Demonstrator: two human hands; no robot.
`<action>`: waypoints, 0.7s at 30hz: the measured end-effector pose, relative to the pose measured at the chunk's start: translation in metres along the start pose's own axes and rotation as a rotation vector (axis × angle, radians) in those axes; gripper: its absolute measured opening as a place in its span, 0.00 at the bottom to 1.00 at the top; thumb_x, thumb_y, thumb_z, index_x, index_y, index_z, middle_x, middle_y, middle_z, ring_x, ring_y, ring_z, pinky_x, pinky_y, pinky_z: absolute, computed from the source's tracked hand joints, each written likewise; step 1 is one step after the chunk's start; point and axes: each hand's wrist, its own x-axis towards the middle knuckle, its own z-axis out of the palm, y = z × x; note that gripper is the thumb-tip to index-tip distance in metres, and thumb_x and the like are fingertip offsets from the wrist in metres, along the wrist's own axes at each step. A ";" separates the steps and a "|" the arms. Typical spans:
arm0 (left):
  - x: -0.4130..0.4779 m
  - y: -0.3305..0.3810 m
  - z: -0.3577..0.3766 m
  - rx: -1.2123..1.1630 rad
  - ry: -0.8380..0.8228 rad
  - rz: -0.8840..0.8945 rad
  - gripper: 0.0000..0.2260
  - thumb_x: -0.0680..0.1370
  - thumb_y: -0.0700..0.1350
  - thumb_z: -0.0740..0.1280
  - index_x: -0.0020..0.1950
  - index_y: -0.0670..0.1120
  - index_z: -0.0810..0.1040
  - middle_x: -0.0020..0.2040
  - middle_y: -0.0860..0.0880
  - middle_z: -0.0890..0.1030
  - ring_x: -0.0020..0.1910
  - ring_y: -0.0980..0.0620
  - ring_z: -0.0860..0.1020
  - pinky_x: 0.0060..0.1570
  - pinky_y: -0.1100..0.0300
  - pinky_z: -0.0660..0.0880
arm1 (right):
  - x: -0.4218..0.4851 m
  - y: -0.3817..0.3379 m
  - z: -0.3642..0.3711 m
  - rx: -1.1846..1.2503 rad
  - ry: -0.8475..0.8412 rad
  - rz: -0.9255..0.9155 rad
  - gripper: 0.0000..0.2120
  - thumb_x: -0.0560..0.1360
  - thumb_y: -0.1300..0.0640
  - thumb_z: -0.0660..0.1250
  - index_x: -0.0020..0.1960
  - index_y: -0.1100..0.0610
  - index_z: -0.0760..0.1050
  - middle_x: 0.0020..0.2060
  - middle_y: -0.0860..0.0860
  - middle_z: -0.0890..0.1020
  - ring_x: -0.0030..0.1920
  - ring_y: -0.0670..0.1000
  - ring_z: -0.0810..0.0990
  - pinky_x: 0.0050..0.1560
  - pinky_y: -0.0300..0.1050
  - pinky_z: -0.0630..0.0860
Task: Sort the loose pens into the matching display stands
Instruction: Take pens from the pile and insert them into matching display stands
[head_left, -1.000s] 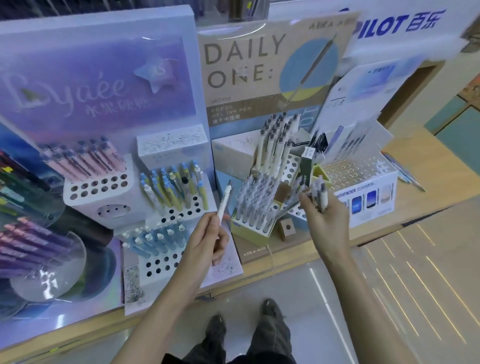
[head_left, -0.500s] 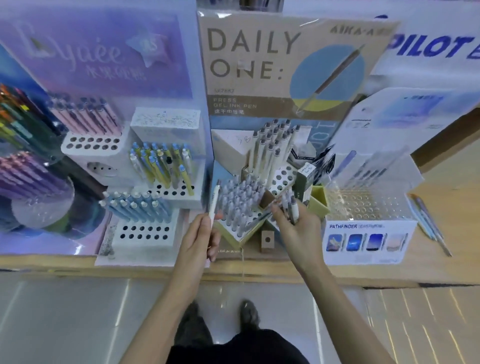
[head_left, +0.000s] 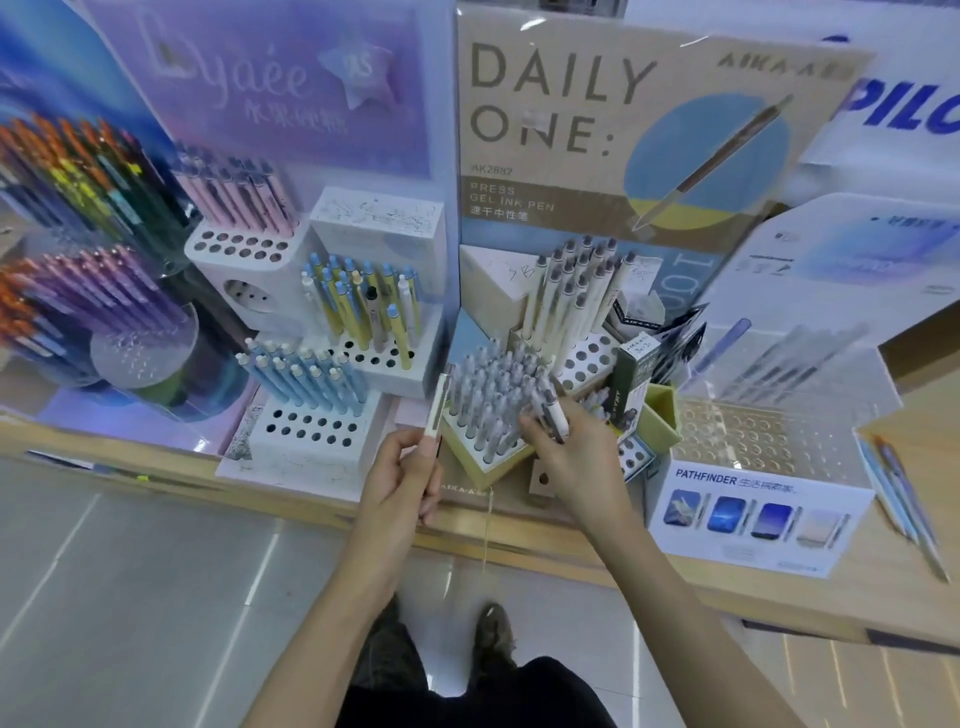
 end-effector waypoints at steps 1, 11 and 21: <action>0.000 -0.001 0.001 -0.004 0.004 0.001 0.10 0.77 0.51 0.59 0.52 0.46 0.72 0.27 0.56 0.68 0.25 0.59 0.62 0.28 0.63 0.61 | 0.002 0.000 -0.001 0.033 0.010 0.018 0.09 0.76 0.55 0.68 0.45 0.61 0.76 0.35 0.54 0.80 0.36 0.51 0.76 0.36 0.43 0.68; 0.004 0.001 0.011 0.071 0.062 0.089 0.09 0.80 0.48 0.58 0.46 0.47 0.75 0.32 0.58 0.75 0.35 0.58 0.72 0.41 0.65 0.70 | 0.007 -0.009 -0.004 -0.177 -0.051 -0.162 0.14 0.75 0.54 0.69 0.38 0.57 0.66 0.28 0.46 0.68 0.33 0.51 0.69 0.31 0.43 0.57; 0.006 0.005 0.012 -0.047 0.023 0.078 0.05 0.80 0.41 0.60 0.51 0.46 0.75 0.36 0.55 0.81 0.36 0.58 0.78 0.38 0.66 0.75 | 0.004 -0.012 -0.014 0.167 -0.225 0.068 0.04 0.73 0.57 0.72 0.42 0.56 0.78 0.33 0.51 0.80 0.33 0.44 0.76 0.34 0.38 0.69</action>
